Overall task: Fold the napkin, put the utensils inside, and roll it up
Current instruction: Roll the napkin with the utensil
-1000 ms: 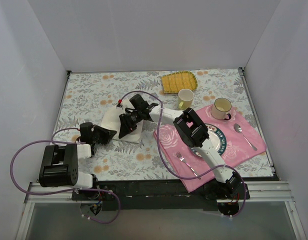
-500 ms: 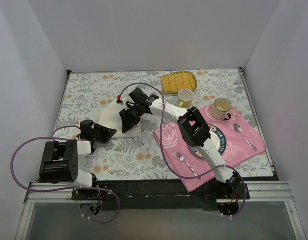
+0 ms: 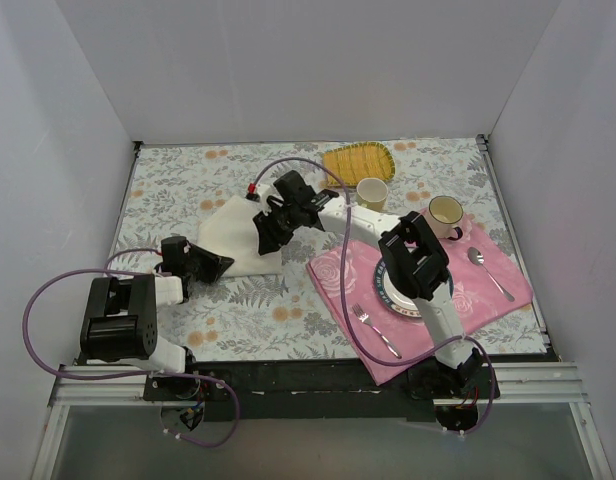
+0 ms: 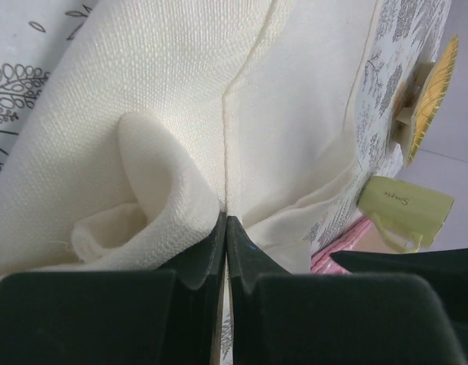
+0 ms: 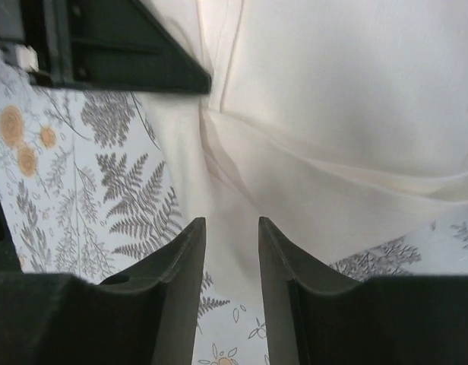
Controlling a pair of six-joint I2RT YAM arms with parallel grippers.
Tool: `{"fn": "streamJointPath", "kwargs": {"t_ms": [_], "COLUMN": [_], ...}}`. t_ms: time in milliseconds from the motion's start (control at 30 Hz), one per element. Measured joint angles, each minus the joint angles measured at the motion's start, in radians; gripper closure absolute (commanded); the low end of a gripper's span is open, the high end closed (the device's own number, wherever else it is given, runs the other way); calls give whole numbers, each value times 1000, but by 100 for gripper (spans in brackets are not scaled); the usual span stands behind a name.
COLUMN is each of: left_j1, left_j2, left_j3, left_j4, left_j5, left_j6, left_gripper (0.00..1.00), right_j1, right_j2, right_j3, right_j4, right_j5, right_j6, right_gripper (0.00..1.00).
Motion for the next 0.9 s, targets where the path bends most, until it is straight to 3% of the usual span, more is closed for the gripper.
{"fn": "streamJointPath", "kwargs": {"t_ms": [200,367,600,900], "left_j1": [0,0,0,2], "left_j2": [8,19,41,64], "left_j3": [18,36,69,100], "left_j4": [-25,-43,-72,-100], "left_j5": [7,17,29,49], "left_j6": [7,16,34,51], "left_gripper": [100,100,100,100], "right_j1": [3,8,54,179], "right_j2": [-29,-61,-115,-256], "right_j3": [-229,-285,-288,-368], "right_j4": [158,238,211,270], "right_j5": [6,74,248,304], "right_j6": [8,-16,-149,-428], "right_gripper": [66,66,42,32]}}
